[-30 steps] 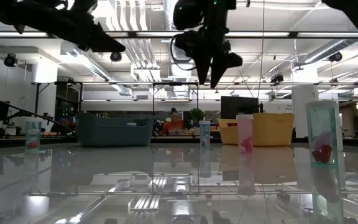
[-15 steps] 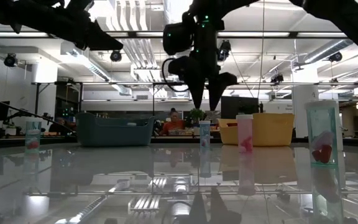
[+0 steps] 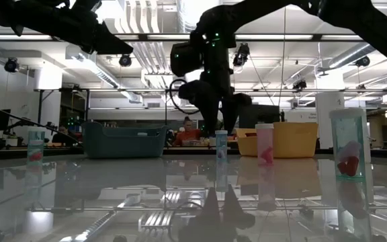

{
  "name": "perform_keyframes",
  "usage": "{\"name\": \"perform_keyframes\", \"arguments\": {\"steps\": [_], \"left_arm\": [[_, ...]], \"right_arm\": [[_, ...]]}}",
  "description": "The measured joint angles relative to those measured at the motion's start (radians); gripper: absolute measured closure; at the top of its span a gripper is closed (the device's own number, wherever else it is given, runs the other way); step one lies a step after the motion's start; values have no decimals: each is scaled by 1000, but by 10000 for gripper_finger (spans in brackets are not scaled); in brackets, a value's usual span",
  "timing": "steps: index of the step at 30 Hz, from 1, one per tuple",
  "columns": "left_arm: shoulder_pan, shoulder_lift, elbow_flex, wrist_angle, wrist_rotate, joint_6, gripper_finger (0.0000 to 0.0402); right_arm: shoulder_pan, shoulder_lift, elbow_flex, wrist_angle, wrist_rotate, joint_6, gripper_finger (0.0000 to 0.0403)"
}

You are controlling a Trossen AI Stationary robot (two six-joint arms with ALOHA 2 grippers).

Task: Pick and place medicine bottles into bin by pill shape (circle, oval)
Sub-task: Put the blue capsule bottle into the yellow bin

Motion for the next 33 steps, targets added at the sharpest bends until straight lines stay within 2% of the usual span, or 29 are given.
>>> {"name": "perform_keyframes", "arguments": {"steps": [8,20,24,29,33], "left_arm": [[0,0,0,1,0,1,267],[0,0,0,1,0,1,267],[0,0,0,1,0,2,267],[0,0,0,1,0,2,267],[0,0,0,1,0,2,267]], "right_arm": [[3,10,-1,17,1,0,187],[10,10,-2,16,1,5,293],[11,10,-2,16,1,6,297],[11,9,-3,15,2,11,275],[11,-9,-4,7,1,3,280]]}}
